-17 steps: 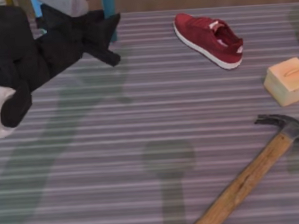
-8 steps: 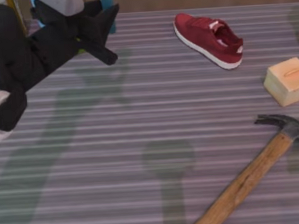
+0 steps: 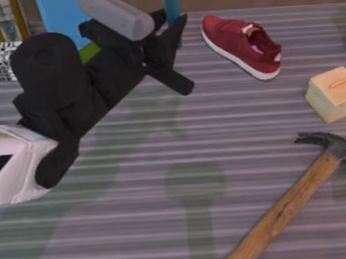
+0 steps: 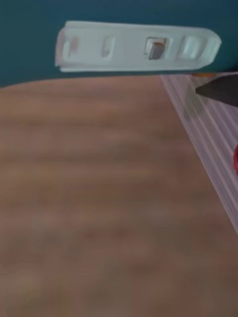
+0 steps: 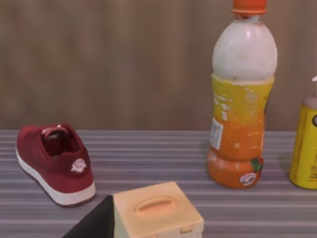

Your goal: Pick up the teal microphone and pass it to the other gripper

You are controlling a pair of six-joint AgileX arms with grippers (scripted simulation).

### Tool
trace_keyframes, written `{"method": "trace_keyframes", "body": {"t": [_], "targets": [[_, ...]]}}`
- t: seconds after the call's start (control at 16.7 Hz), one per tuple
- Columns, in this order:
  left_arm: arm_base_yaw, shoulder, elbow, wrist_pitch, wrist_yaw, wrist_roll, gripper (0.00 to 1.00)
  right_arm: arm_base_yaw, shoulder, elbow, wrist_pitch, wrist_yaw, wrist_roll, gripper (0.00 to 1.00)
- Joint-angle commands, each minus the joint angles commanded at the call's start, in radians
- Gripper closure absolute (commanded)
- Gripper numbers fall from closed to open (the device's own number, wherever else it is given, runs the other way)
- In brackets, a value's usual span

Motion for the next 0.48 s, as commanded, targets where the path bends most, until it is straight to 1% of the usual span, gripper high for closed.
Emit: {"method": "trace_keyframes", "body": {"t": [0.06,0.18,0.48], "targets": [[-0.028,-0.007,-0.008,0.013,-0.028,-0.002,1.00,0.000,0.000,0.000,0.000,0.000,0.000,0.00],[-0.053,-0.016,-0.015,0.027,-0.053,-0.003,1.00,0.000,0.000,0.000,0.000,0.000,0.000,0.00],[-0.050,-0.013,-0.013,0.025,-0.051,-0.002,1.00,0.000,0.000,0.000,0.000,0.000,0.000,0.00]]}}
